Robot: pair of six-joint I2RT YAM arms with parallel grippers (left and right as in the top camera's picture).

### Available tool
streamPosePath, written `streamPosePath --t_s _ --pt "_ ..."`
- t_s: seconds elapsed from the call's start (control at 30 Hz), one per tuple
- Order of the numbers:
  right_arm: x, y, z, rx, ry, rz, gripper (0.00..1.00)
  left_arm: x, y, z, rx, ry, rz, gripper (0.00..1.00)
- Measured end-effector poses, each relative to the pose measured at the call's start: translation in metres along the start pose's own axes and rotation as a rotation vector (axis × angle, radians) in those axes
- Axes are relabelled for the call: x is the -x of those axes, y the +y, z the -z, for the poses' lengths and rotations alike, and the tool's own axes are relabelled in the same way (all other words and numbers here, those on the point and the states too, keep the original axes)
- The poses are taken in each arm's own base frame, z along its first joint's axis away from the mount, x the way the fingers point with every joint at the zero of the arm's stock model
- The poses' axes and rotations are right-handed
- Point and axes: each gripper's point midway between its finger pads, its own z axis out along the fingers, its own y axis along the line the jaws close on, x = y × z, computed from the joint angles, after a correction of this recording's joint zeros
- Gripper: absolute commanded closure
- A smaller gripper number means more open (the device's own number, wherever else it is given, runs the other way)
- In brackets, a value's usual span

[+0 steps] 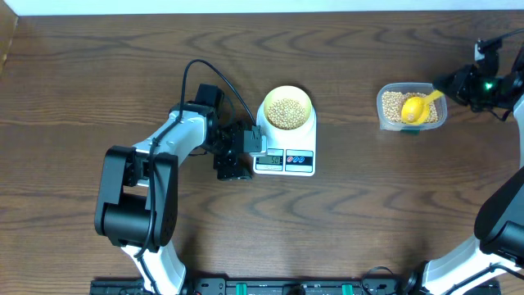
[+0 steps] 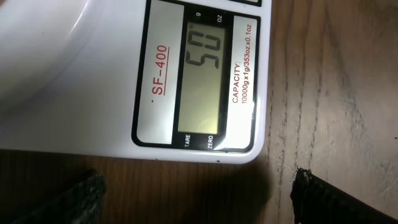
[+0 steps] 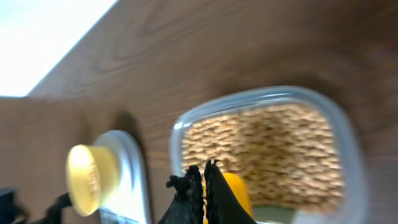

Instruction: Scoop item into bowl and weigh 50g on scale

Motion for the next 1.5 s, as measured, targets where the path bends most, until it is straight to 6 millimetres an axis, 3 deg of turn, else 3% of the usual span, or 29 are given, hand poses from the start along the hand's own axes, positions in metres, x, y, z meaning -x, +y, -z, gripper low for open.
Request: streamPosePath --t_s 0.2,0.33,0.47,0.5,0.57,0.83,0.87,1.1,1.37,1.5 --pt "-0.001 -0.005 -0.004 -0.060 0.003 0.027 0.98 0.000 0.000 0.000 0.000 0.000 0.000 0.02" --pt "-0.005 -0.003 -0.012 -0.114 0.019 0.062 0.89 0.000 0.000 0.000 0.000 0.000 0.000 0.02" --pt "-0.008 -0.001 -0.018 -0.158 0.033 0.093 0.55 0.000 0.000 0.000 0.000 0.000 0.000 0.02" --pt "-0.008 -0.001 -0.019 -0.164 0.033 0.099 0.42 0.000 0.000 0.000 0.000 0.000 0.000 0.03" --pt "-0.008 -0.002 -0.020 -0.183 0.034 0.110 0.28 0.000 0.000 0.000 0.000 0.000 0.000 0.02" --pt "-0.005 -0.020 -0.016 -0.298 0.029 0.160 0.07 0.000 0.000 0.000 0.000 0.000 0.000 0.02" --pt "-0.005 -0.023 -0.015 -0.320 0.028 0.163 0.01 0.000 0.000 0.000 0.000 0.000 0.000 0.02" --pt "0.002 -0.053 -0.002 -0.512 0.009 0.172 0.01 0.000 0.000 0.000 0.000 0.000 0.000 0.02" --pt "0.007 -0.060 0.003 -0.568 -0.012 0.179 0.01 0.000 0.000 0.000 0.000 0.000 0.000 0.02" --pt "0.031 -0.068 0.009 -0.639 -0.104 0.223 0.01 0.000 0.000 0.000 0.000 0.000 0.000 0.03"
